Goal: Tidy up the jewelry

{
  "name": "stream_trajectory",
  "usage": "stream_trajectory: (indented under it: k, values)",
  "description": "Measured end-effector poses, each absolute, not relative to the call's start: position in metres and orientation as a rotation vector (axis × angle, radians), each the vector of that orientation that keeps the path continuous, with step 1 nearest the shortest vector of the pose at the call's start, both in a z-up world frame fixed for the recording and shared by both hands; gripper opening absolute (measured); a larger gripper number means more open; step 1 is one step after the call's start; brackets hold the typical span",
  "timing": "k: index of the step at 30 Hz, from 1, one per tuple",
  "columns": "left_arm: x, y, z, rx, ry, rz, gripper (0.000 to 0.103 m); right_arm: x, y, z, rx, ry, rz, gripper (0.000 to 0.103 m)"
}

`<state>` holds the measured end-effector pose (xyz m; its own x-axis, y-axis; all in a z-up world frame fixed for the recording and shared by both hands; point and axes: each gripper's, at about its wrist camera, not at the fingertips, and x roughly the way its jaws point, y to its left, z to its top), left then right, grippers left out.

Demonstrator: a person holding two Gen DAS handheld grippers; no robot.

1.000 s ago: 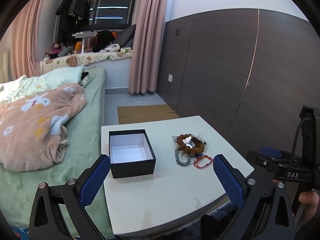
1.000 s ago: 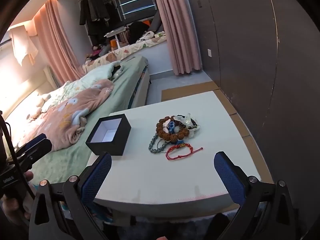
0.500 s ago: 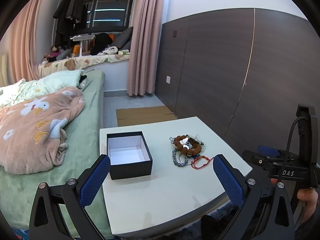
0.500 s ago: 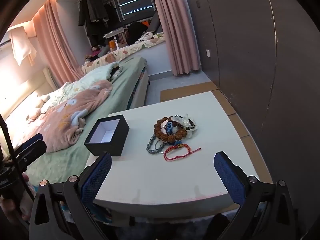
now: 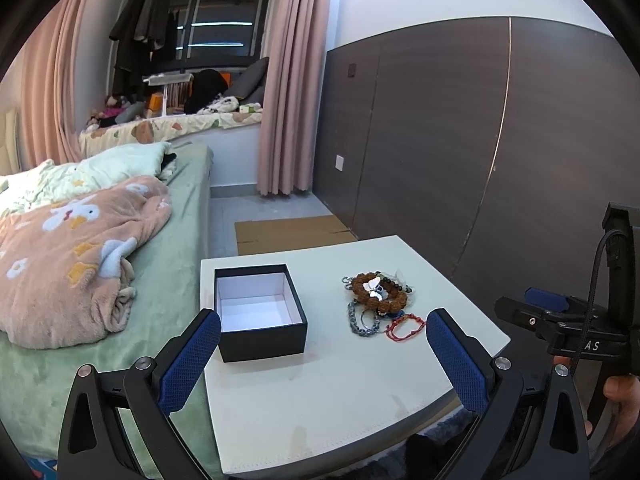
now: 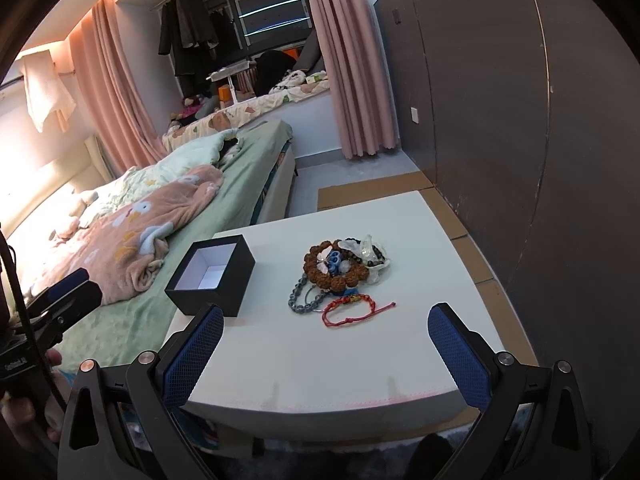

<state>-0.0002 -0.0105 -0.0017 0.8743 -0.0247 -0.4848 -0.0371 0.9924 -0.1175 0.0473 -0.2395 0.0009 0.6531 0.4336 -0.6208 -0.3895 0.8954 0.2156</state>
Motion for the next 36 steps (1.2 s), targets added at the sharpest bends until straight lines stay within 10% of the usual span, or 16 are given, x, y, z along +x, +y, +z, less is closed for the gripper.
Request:
stream_trajectory:
  k: [36]
  values:
    - [0.0033, -0.0048, -0.0086, -0.138, 0.511, 0.013, 0.102, 0.0436, -0.2375, 0.0033, 0.054, 0.692, 0.452, 0.103]
